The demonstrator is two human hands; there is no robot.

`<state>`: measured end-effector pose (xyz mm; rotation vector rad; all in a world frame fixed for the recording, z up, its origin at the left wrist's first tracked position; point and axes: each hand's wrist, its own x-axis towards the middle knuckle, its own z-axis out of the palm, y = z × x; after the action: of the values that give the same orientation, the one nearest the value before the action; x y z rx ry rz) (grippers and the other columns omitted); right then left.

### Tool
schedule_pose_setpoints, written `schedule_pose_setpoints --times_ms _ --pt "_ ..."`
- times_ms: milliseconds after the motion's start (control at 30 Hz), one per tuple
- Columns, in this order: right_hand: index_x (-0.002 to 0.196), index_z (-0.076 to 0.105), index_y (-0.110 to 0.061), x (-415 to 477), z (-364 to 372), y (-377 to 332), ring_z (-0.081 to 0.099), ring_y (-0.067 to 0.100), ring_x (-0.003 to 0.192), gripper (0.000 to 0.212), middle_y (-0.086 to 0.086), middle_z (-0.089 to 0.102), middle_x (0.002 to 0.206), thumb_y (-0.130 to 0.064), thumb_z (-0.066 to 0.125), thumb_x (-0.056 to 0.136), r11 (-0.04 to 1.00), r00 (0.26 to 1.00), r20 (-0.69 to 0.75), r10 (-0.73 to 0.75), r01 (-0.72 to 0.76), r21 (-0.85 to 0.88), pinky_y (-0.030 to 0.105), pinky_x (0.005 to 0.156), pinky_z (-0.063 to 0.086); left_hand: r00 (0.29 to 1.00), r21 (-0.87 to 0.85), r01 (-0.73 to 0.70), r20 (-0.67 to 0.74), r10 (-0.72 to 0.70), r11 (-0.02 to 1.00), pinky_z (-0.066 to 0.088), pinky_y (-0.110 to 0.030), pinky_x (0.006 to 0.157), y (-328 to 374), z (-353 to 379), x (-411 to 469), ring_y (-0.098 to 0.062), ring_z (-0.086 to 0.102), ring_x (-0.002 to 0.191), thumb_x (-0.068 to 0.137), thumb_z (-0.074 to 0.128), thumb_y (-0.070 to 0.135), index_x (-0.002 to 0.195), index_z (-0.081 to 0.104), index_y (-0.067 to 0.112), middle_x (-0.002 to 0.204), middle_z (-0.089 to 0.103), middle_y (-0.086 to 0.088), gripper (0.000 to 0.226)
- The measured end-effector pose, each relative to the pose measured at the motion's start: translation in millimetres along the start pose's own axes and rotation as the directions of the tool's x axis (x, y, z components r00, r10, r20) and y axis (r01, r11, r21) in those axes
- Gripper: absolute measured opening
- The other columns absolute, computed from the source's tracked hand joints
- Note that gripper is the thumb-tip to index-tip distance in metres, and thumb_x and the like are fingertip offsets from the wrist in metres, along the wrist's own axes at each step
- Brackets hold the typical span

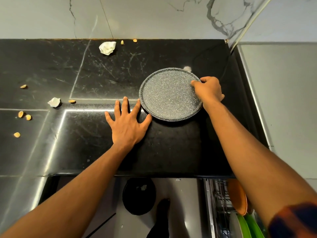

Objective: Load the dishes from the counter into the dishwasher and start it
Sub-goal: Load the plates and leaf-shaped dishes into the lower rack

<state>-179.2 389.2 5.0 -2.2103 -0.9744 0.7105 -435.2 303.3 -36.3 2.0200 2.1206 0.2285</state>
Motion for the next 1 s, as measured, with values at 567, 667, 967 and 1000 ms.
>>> schedule_pose_setpoints --times_ms 567,667,967,1000 --pt "0.112 0.068 -0.012 -99.8 -88.5 106.2 0.07 0.012 0.088 0.019 0.003 0.075 0.102 -0.013 0.069 0.092 0.709 0.986 0.166 0.017 -0.129 0.693 0.031 0.082 0.06 0.976 -0.551 -0.198 -0.19 0.109 0.811 0.049 -0.042 0.1 19.7 -2.6 -65.5 -0.002 0.064 0.1 0.093 0.057 0.03 0.129 0.067 0.025 0.114 0.07 0.011 0.038" --pt "0.12 0.066 -0.009 -129.8 -120.6 151.8 0.071 0.014 0.093 0.028 0.005 0.074 0.108 -0.014 0.07 0.093 0.68 0.979 0.202 0.017 -0.159 0.715 0.029 0.082 0.059 0.983 -0.724 -0.121 -0.183 -0.019 0.679 0.05 -0.024 0.097 47.3 6.6 -132.0 0.009 0.061 0.1 0.094 0.06 0.017 0.125 0.068 0.023 0.111 0.071 0.013 0.033" --pt "0.108 0.071 -0.015 -202.8 -208.0 336.9 0.07 0.012 0.093 0.018 0.004 0.077 0.104 -0.005 0.064 0.095 0.712 0.958 0.275 -0.075 -0.142 0.688 0.03 0.089 0.057 0.991 -0.788 0.059 -0.03 -0.134 0.613 0.05 -0.013 0.089 128.6 103.7 -337.9 0.006 0.064 0.104 0.096 0.059 0.003 0.13 0.066 0.012 0.123 0.069 0.003 0.036" --pt "0.109 0.072 -0.016 -206.6 -217.7 368.9 0.071 0.015 0.096 0.018 0.004 0.076 0.107 -0.008 0.065 0.095 0.737 0.963 0.265 -0.049 -0.144 0.66 0.035 0.091 0.056 0.993 -0.767 0.106 0.044 -0.113 0.633 0.049 -0.009 0.084 139.7 122.9 -356.5 0.01 0.064 0.098 0.096 0.059 0.004 0.129 0.067 0.012 0.121 0.07 0.003 0.035"
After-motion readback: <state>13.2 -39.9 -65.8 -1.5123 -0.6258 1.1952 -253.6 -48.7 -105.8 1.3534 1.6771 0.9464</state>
